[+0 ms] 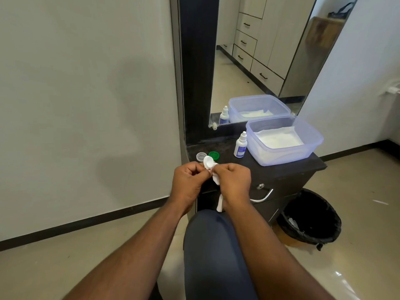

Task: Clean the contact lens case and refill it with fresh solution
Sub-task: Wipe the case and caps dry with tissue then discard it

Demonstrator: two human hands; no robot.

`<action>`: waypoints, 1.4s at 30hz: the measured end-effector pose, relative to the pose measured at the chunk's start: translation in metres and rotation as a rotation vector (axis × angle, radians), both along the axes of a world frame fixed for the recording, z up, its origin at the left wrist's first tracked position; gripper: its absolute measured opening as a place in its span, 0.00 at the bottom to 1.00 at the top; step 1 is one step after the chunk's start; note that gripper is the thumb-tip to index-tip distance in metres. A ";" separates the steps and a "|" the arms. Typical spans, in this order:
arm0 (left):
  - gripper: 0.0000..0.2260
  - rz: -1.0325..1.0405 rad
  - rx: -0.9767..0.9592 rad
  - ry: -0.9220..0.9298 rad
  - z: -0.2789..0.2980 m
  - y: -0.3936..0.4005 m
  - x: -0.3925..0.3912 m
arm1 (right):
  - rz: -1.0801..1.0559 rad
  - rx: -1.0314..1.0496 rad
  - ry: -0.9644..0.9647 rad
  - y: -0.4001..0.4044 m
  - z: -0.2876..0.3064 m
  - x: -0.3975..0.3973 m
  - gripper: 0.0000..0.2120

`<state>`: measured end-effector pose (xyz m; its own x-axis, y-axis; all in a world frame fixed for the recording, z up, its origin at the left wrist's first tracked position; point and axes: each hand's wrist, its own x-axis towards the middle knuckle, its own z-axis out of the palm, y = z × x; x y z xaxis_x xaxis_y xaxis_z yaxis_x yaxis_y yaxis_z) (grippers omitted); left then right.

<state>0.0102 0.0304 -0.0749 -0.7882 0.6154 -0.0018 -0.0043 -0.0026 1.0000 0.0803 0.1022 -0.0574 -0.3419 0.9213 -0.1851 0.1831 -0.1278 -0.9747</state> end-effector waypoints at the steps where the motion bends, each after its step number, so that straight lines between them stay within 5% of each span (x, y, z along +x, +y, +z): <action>1: 0.03 -0.002 0.002 0.022 0.000 0.000 0.000 | -0.017 -0.130 0.064 0.003 0.000 -0.002 0.05; 3: 0.02 -0.001 0.000 0.039 0.001 -0.001 0.002 | -0.021 -0.303 0.152 0.008 -0.001 -0.004 0.04; 5: 0.03 -0.004 -0.005 0.043 0.000 -0.001 0.001 | 0.005 -0.260 0.121 0.010 -0.002 -0.004 0.03; 13: 0.07 0.005 0.088 -0.301 0.005 0.005 -0.008 | 0.404 1.132 -0.542 0.012 0.001 0.023 0.06; 17: 0.07 -0.053 0.018 -0.303 0.007 0.011 -0.014 | 0.657 1.737 -0.490 0.040 0.006 0.039 0.08; 20: 0.05 -0.130 -0.016 -0.296 0.009 0.014 -0.016 | 0.901 1.950 -0.456 0.060 0.026 0.045 0.11; 25: 0.08 -0.351 -0.187 -0.208 0.022 0.010 -0.020 | 1.178 2.020 -0.551 0.080 0.055 0.039 0.15; 29: 0.02 -0.430 -0.300 -0.100 0.027 0.013 -0.018 | 0.984 1.794 -0.493 0.090 0.072 0.040 0.05; 33: 0.08 -0.406 -0.266 -0.140 0.026 0.015 -0.018 | 0.959 1.583 -0.411 0.082 0.062 0.040 0.04; 42: 0.02 -0.374 -0.174 -0.169 0.017 0.011 -0.021 | 0.854 1.314 -0.574 0.068 0.029 0.038 0.12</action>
